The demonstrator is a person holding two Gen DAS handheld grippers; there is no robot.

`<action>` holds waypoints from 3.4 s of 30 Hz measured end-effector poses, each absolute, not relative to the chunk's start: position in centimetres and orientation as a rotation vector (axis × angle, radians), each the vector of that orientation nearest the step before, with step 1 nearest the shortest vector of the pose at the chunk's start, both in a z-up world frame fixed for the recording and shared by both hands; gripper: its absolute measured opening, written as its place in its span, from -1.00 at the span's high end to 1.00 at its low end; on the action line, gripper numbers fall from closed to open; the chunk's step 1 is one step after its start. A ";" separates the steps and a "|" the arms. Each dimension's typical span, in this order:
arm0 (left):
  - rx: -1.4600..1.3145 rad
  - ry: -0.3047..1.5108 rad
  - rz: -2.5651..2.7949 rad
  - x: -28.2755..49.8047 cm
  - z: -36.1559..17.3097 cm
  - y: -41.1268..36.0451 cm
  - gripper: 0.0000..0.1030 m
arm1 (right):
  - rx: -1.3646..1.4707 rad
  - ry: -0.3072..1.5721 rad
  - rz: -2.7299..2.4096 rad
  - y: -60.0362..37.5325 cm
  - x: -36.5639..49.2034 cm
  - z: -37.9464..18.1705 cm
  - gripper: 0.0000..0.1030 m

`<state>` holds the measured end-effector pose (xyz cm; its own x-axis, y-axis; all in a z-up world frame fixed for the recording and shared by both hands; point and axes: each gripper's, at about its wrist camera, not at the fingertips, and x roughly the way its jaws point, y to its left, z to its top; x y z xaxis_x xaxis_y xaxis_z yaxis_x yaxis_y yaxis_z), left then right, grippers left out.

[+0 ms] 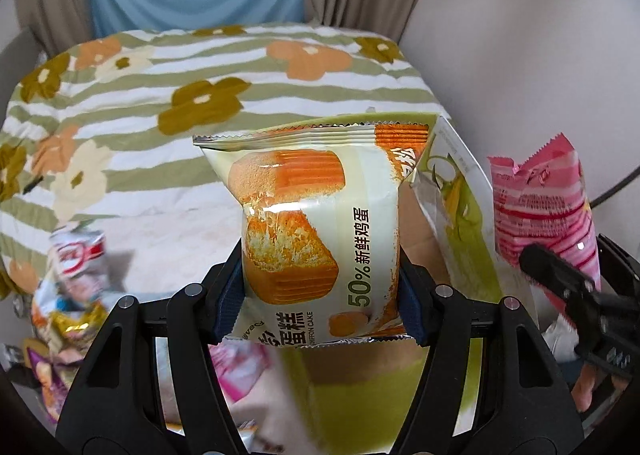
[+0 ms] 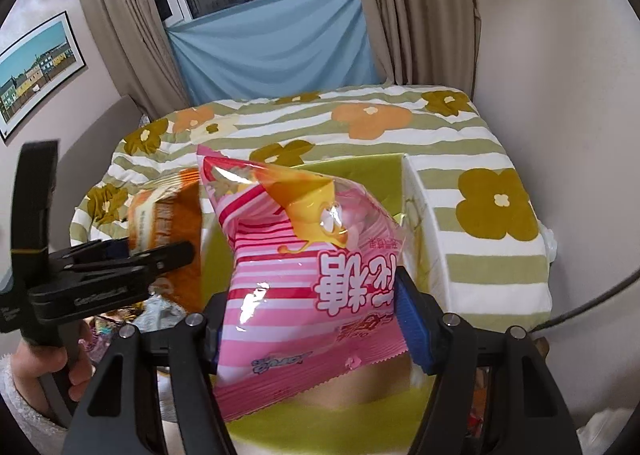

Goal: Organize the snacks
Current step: 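Carry both packets over the cardboard box and release them inside, then withdraw both tools from the box back toward the snack pile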

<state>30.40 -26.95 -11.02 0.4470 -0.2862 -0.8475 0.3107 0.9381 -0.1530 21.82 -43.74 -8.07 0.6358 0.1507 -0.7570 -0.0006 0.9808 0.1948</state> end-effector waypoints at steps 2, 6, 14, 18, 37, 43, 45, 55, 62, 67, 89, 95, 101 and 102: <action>0.052 1.070 -0.373 31.9 -12.2 -28.9 -0.19 | 0.184 0.892 0.102 -44.7 22.9 -8.8 -0.22; 0.081 1.122 -0.384 34.4 -14.3 -31.4 -0.19 | 0.210 0.925 0.105 -46.0 24.5 -10.1 -0.22; 0.160 1.119 -0.350 36.4 -16.0 -33.3 -0.89 | 0.255 0.942 0.064 -47.1 25.6 -10.5 -0.22; 0.137 1.087 -0.359 35.9 -14.8 -31.8 -0.96 | 0.251 0.935 0.062 -46.8 25.3 -10.1 -0.22; 0.000 1.082 -0.255 31.3 -12.7 -22.9 -0.96 | 0.146 0.974 0.076 -45.2 30.2 -10.7 -0.26; 0.003 1.084 -0.225 31.2 -13.0 -21.9 -0.96 | 0.129 0.963 0.074 -44.9 32.1 -12.2 -0.92; 0.003 1.089 -0.215 31.1 -13.2 -21.9 -0.96 | 0.105 0.962 0.063 -44.7 31.8 -12.5 -0.93; 0.028 1.023 -0.200 29.7 -11.7 -22.5 -0.96 | 0.076 0.940 0.075 -45.2 29.1 -11.1 -0.93; 0.020 0.957 -0.199 28.3 -8.8 -23.1 -0.96 | 0.076 0.896 0.081 -45.6 27.1 -8.1 -0.93; 0.052 0.894 -0.171 26.4 -6.5 -23.2 -0.96 | 0.091 0.881 0.103 -45.8 26.0 -6.7 -0.93; 0.058 0.806 -0.184 15.2 -3.0 -8.0 -0.96 | 0.193 0.766 0.115 -35.4 16.3 -2.9 -0.93; 0.041 0.830 -0.182 13.2 -4.3 -1.5 -0.96 | 0.218 0.776 0.120 -29.8 14.1 -4.0 -0.93; 0.040 0.891 -0.218 12.3 -7.1 3.4 -0.96 | 0.261 0.804 0.116 -25.4 11.8 -6.1 -0.93; 0.043 0.904 -0.228 12.1 -7.8 4.0 -0.96 | 0.268 0.810 0.111 -24.5 11.4 -6.7 -0.93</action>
